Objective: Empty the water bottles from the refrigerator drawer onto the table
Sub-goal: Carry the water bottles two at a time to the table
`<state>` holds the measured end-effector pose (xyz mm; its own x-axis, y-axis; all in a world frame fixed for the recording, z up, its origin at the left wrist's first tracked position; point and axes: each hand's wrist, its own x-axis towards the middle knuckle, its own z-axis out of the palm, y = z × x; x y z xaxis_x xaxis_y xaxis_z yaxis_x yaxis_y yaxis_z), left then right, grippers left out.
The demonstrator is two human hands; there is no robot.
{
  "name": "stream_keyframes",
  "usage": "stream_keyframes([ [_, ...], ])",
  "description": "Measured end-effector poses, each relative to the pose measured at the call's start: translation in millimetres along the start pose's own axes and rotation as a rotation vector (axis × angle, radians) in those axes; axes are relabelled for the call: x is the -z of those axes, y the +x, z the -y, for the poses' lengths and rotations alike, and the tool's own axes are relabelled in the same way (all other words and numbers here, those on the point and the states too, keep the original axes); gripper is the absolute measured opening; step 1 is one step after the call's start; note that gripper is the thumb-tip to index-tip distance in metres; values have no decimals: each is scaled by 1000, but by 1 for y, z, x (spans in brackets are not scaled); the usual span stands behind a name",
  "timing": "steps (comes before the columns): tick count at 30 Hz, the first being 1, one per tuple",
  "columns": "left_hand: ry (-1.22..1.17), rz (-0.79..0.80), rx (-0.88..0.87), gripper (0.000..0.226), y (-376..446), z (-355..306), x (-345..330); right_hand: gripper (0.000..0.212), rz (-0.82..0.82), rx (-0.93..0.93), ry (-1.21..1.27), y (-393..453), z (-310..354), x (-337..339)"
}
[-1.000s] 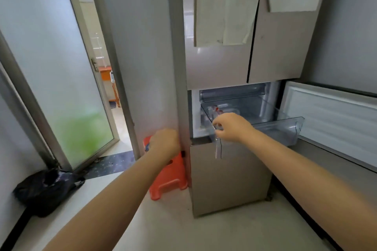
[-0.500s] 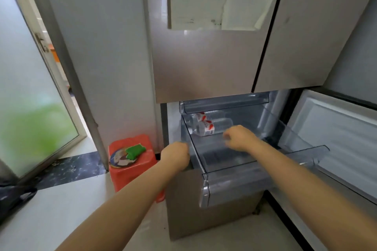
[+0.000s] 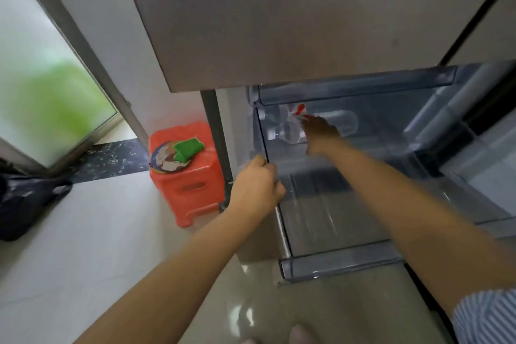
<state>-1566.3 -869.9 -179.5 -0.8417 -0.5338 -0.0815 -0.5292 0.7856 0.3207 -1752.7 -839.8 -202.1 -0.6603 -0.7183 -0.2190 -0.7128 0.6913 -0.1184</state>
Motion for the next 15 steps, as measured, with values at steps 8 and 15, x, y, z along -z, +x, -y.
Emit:
stream_keyframes([
  [8, 297, -4, 62, 29, 4, -13, -1, 61, -91, 124, -286, 37, -23, -18],
  [15, 436, 62, 52, 30, 46, -44, -7, 47, 363, 243, -532, -24, -66, -5],
])
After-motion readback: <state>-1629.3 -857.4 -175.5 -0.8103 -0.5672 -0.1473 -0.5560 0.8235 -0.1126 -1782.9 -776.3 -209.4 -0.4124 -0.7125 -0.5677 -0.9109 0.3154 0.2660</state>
